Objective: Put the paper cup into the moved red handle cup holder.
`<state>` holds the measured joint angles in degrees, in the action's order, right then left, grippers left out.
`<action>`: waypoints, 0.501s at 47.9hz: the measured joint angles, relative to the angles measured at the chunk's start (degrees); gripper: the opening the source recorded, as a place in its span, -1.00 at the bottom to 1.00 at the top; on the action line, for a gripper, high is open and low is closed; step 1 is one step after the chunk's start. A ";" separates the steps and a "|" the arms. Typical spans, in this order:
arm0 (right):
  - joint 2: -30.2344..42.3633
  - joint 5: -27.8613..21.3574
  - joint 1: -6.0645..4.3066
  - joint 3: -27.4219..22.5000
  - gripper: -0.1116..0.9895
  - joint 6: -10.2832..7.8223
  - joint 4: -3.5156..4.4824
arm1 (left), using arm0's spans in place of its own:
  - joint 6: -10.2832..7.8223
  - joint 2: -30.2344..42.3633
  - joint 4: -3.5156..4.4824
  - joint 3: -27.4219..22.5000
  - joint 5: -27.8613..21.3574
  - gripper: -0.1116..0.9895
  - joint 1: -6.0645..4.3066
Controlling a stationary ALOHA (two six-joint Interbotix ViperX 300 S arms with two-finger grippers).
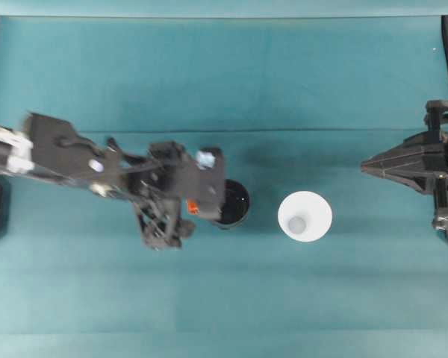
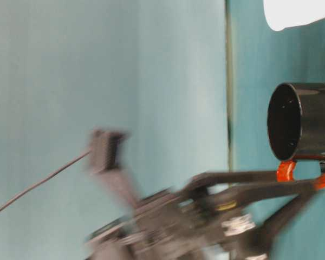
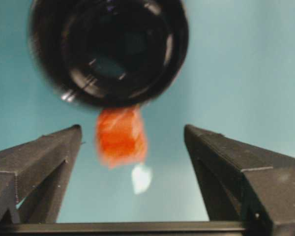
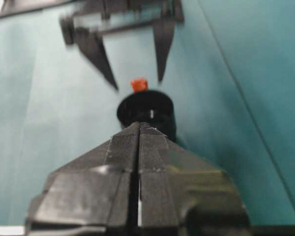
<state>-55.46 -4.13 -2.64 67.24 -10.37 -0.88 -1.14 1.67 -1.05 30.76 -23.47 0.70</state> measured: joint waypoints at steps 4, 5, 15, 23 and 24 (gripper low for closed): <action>0.00 -2.20 -0.18 -0.09 -0.99 -1.49 0.00 | -0.62 -4.48 0.00 2.02 -0.35 0.90 0.62; 0.09 -2.90 -0.35 -0.18 -0.99 -1.93 0.00 | -0.88 -5.71 0.00 2.72 -0.44 0.90 0.62; 0.09 -9.49 -1.49 -2.29 -0.98 -4.22 -0.09 | -0.97 -14.85 0.00 8.88 -0.70 0.90 0.00; 0.79 -10.72 -1.49 -2.81 -0.94 -4.31 -0.09 | -0.88 -18.72 0.00 12.22 -0.70 0.90 -0.35; 1.14 -10.81 -1.49 -2.90 -0.93 -4.39 -0.09 | -0.88 -18.98 0.00 12.39 -0.79 0.90 -0.44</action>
<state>-54.32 -14.94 -4.13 64.34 -14.77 -0.97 -2.02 -17.31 -1.05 43.15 -24.26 0.26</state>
